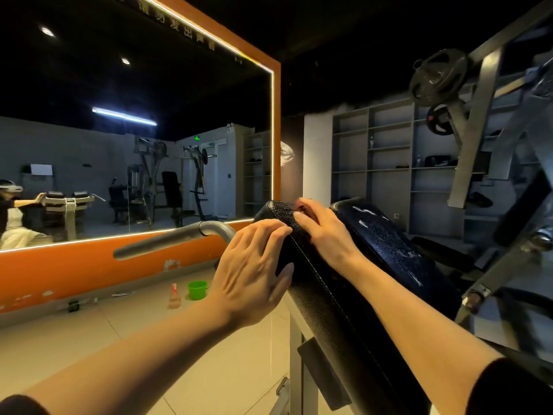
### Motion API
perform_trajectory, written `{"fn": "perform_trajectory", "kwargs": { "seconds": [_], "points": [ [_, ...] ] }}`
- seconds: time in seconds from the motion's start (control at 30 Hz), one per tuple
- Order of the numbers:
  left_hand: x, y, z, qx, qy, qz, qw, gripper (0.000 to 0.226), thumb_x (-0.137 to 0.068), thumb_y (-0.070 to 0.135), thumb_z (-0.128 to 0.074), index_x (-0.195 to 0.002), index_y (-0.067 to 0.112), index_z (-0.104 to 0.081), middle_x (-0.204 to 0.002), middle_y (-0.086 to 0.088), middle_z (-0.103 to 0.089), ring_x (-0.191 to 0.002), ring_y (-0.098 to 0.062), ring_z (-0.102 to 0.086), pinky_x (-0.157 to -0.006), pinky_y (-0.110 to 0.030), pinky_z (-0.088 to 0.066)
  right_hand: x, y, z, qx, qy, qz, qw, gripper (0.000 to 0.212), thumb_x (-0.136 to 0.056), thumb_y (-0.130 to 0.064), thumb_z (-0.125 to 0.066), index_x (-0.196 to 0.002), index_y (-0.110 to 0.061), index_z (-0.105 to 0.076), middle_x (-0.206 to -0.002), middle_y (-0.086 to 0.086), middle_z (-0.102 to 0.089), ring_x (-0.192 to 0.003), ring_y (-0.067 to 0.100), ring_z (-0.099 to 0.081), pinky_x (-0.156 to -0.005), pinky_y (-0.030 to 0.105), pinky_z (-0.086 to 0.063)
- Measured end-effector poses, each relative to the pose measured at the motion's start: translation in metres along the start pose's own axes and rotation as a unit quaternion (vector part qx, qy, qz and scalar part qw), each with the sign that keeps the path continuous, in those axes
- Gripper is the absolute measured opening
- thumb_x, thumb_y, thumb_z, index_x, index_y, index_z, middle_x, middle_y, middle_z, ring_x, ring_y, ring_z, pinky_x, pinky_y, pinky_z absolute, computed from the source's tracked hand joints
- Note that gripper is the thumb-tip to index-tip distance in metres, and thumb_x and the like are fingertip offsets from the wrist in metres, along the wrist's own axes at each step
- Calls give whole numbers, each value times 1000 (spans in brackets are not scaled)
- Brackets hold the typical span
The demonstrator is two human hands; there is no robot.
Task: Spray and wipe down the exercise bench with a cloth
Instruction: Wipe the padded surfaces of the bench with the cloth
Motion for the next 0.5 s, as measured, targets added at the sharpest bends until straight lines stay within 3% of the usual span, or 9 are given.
{"fn": "perform_trajectory", "kwargs": {
  "seconds": [0.07, 0.13, 0.2, 0.27, 0.37, 0.43, 0.5],
  "points": [
    [1, 0, 0, 9, 7, 10, 1000, 49, -92, 44, -43, -129, 12, -44, -128, -8, -52, -114, -20, -48, -103, -31, -35, 5, -36, -15, -24, -39, 92, 995, 36, -102, -30, -45, -138, -28, -48, -139, 2, -47, -122, 16, -46, -102, 30, -40],
    [1, 0, 0, 9, 6, 9, 1000, 47, -91, 44, -44, -127, 13, -45, -126, -8, -53, -112, -20, -50, -100, -33, -39, -3, -40, -19, -28, -51, 125, 990, 35, -103, -25, -43, -137, -25, -50, -139, 1, -50, -123, 14, -47, -103, 28, -40],
    [1, 1, 0, -1, -2, -6, 1000, 45, -91, 42, -45, -125, 13, -49, -126, -8, -53, -110, -20, -51, -99, -31, -38, -16, -17, -9, -28, -28, 88, 995, 32, -103, -22, -42, -132, -27, -55, -133, 1, -56, -118, 15, -52, -98, 23, -43],
    [2, 0, 0, -9, -8, -11, 1000, 44, -91, 40, -45, -124, 12, -52, -126, -7, -52, -110, -21, -51, -98, -30, -36, -25, 23, 8, 18, 22, -6, 1000, 30, -102, -20, -42, -126, -28, -59, -123, 1, -61, -107, 16, -56, -82, 18, -44],
    [1, -1, 1, -5, -3, -4, 1000, 43, -91, 40, -45, -123, 13, -53, -125, -7, -53, -110, -21, -52, -97, -32, -37, -25, 59, 22, 58, 52, -118, 990, 28, -100, -23, -45, -124, -28, -58, -122, 6, -63, -109, 24, -56, -83, 30, -41],
    [1, 0, 1, -2, 4, -3, 1000, 43, -91, 40, -45, -123, 13, -53, -124, -7, -54, -109, -21, -52, -97, -33, -38, -21, 39, 14, 55, 43, -64, 995, 32, -98, -27, -51, -130, -29, -56, -128, 5, -58, -115, 23, -53, -92, 32, -41],
    [1, 0, 0, 0, 14, -5, 1000, 43, -91, 40, -45, -123, 13, -52, -124, -7, -55, -109, -20, -52, -96, -32, -39, -11, -2, -1, 12, 7, 37, 999, 39, -98, -28, -53, -137, -29, -50, -130, 1, -51, -116, 17, -49, -90, 23, -39]
  ]
}}
Point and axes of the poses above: each hand's wrist, its own x-axis away from the middle knuckle, its own z-axis out of the back of the hand, y = z × x, the point moved 6 cm from there along -x, towards the middle knuckle
